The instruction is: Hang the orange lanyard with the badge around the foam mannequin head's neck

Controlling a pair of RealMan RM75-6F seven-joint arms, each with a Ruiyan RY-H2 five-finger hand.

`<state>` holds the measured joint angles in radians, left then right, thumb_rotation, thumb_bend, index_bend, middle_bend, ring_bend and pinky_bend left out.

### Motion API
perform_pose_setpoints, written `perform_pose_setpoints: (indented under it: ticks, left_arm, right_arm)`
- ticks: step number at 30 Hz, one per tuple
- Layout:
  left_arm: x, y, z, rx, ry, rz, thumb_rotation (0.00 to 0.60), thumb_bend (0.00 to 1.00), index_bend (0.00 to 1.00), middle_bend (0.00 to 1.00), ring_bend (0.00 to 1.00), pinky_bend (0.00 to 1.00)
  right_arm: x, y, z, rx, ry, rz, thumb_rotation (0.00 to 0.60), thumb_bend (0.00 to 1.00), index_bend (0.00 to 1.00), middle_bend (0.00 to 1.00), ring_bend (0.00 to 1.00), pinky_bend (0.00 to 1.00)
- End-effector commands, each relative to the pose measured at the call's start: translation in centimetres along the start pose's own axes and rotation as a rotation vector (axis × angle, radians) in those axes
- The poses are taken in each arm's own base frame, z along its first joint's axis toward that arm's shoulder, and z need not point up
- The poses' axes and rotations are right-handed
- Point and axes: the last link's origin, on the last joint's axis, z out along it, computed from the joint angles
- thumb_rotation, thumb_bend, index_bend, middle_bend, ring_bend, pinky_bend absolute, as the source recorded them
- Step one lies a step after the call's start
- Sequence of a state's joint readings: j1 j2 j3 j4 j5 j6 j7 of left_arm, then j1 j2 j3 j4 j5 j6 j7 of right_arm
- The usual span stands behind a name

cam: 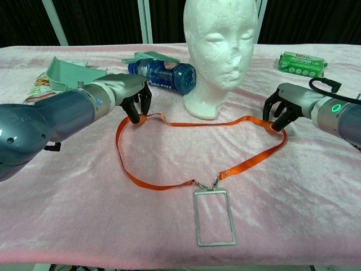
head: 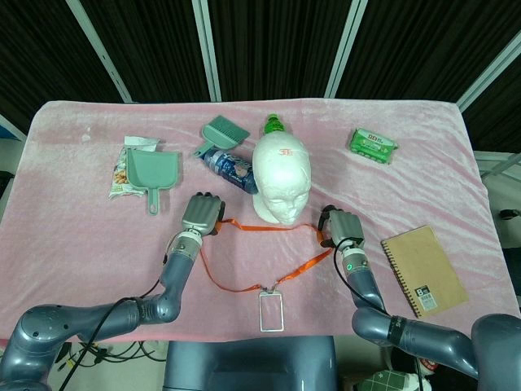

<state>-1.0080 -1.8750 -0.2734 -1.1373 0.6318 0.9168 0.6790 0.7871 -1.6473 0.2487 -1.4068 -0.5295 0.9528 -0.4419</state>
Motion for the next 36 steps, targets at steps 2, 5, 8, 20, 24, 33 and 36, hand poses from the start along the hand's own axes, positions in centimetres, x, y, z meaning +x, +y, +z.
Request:
perform_pose_setpoints:
  ticks: [2, 5, 8, 20, 24, 33, 36]
  left_arm:
    - [-0.1, -0.1, 0.0, 0.003, 0.000, 0.012, 0.600, 0.46, 0.63, 0.40, 0.25, 0.26]
    - [-0.2, -0.1, 0.0, 0.004, -0.001, 0.009, 0.600, 0.46, 0.63, 0.40, 0.25, 0.26]
    - [-0.4, -0.1, 0.0, 0.002, -0.003, 0.012, 0.600, 0.46, 0.63, 0.40, 0.25, 0.26]
    - [-0.1, 0.2, -0.1, -0.004, 0.011, 0.009, 0.600, 0.46, 0.63, 0.40, 0.25, 0.26]
    - [-0.1, 0.1, -0.1, -0.005, 0.011, 0.010, 0.600, 0.46, 0.63, 0.40, 0.25, 0.26]
    - [0.6, 0.1, -1.0, -0.057, 0.021, -0.009, 0.600, 0.46, 0.63, 0.40, 0.25, 0.26]
    - [1.3, -0.1, -2.0, -0.090, 0.035, -0.024, 0.600, 0.46, 0.63, 0.40, 0.25, 0.26]
  right_arm:
    - [0.0, 0.0, 0.0, -0.001, 0.001, 0.001, 0.600, 0.51, 0.80, 0.24, 0.28, 0.29]
    - [0.0, 0.0, 0.0, 0.000, 0.000, 0.000, 0.600, 0.51, 0.80, 0.24, 0.28, 0.29]
    - [0.0, 0.1, -0.1, 0.000, 0.000, 0.001, 0.600, 0.51, 0.80, 0.24, 0.28, 0.29]
    - [0.5, 0.0, -0.2, 0.004, 0.007, 0.010, 0.600, 0.51, 0.80, 0.24, 0.28, 0.29]
    - [0.5, 0.0, -0.3, 0.006, 0.008, 0.008, 0.600, 0.51, 0.81, 0.24, 0.29, 0.29]
    - [1.2, -0.1, -1.1, 0.022, 0.017, 0.036, 0.600, 0.51, 0.81, 0.24, 0.29, 0.29]
    - [2.0, 0.3, -2.1, 0.036, 0.032, 0.054, 0.600, 0.51, 0.81, 0.24, 0.29, 0.29]
